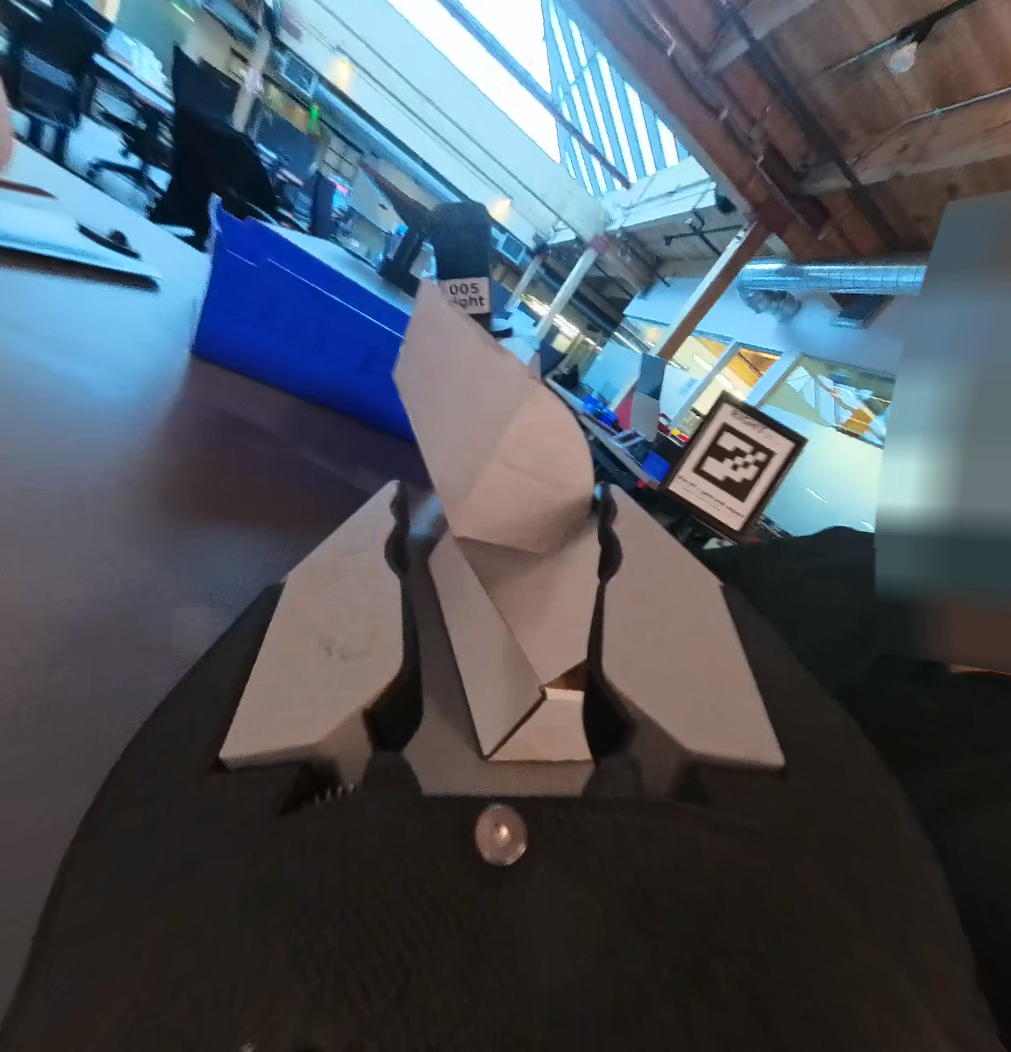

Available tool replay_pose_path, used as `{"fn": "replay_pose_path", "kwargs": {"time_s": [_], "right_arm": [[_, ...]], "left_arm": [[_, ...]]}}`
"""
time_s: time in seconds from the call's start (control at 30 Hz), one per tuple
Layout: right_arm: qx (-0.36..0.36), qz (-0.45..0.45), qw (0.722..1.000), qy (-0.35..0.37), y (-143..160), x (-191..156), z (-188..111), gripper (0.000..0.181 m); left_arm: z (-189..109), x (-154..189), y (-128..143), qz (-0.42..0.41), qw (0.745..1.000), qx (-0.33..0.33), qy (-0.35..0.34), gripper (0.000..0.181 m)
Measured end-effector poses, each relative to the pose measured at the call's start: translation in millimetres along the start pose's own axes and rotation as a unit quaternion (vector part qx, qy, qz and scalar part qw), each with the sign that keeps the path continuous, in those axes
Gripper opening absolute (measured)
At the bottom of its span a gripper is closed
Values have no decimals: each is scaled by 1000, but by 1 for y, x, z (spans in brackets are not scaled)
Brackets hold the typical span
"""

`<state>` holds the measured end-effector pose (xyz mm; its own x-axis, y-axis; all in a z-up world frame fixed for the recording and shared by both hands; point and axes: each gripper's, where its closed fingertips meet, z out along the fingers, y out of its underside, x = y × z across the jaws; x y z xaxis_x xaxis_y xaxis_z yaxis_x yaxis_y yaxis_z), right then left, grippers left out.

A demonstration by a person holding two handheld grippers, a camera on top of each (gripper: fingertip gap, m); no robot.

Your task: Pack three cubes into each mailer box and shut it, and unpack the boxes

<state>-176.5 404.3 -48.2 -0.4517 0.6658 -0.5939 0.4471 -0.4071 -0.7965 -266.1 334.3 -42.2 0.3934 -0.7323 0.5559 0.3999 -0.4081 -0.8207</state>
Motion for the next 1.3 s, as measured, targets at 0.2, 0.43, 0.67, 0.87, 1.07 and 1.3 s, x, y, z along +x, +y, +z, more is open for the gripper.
{"fn": "replay_pose_path", "kwargs": {"time_s": [0.2, 0.43, 0.67, 0.87, 1.07, 1.3], "right_arm": [[-17, -30, 999, 18, 6, 4, 6, 51], [-43, -98, 992, 59, 6, 2, 8, 36], [-70, -181, 974, 113, 5, -3, 17, 32], [-52, -176, 983, 27, 8, -28, 9, 40], [-2, -139, 990, -9, -4, -31, -7, 45], [-33, -173, 984, -28, 11, -37, 10, 49]], "left_arm": [[11, 3, 9, 22, 999, -26, 7, 58], [8, 1, -8, 109, 993, 4, -43, 44], [3, 10, -20, 169, 983, 35, -60, 39], [6, 35, -21, 212, 976, 43, -11, 41], [11, 52, -15, 260, 965, 36, 14, 42], [14, 64, -9, 281, 958, 34, 38, 42]]}}
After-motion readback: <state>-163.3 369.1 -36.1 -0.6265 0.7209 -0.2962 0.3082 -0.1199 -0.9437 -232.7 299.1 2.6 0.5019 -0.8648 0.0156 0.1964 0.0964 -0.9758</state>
